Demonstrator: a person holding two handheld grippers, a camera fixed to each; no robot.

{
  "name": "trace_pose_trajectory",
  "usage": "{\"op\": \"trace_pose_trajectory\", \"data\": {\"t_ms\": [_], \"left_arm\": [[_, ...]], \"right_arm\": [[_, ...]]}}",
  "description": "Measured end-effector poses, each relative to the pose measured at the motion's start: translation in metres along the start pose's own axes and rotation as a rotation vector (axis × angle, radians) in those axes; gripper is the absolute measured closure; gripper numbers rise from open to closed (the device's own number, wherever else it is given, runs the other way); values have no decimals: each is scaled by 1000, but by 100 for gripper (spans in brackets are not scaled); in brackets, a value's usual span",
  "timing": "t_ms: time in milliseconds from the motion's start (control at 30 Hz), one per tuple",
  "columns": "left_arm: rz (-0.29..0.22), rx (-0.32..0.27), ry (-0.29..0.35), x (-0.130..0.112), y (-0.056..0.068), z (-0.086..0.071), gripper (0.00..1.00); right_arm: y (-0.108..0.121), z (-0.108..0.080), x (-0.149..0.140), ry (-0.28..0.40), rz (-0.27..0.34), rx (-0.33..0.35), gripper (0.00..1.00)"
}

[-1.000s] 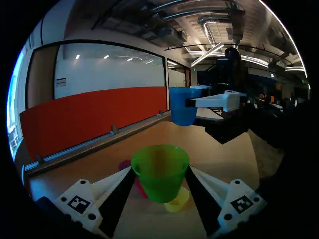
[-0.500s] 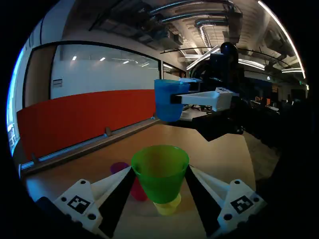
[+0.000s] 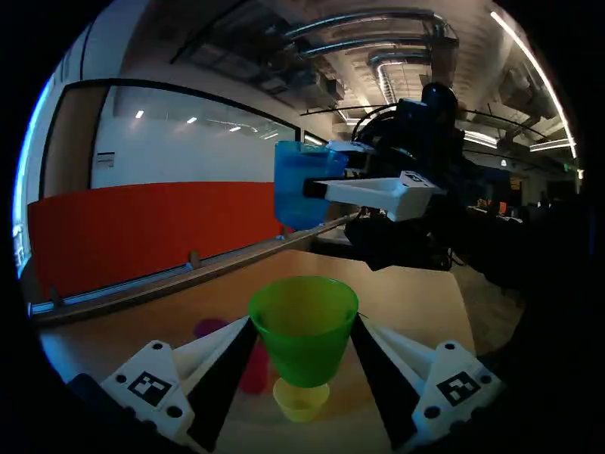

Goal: Pour water

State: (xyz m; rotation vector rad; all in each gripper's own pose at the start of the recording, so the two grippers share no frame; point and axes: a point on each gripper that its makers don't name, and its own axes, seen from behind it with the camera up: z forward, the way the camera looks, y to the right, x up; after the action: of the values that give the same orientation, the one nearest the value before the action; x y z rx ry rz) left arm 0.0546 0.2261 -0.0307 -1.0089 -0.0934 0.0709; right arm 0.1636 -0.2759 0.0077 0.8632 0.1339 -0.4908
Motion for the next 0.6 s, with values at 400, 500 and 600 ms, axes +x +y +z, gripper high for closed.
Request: {"op": "trace_pose_trajectory", "data": {"t_ms": [400,500,600], "left_arm": [[23,-32,12,2,14,7,14],[29,-35,10,2,16,8,15],[31,-37,11,2,17,8,15]], "right_arm": [[4,5,11,8,-142,-5,11],[4,5,12,7,-179,-9,11],[4,5,12,3,-215,-13,11]]}}
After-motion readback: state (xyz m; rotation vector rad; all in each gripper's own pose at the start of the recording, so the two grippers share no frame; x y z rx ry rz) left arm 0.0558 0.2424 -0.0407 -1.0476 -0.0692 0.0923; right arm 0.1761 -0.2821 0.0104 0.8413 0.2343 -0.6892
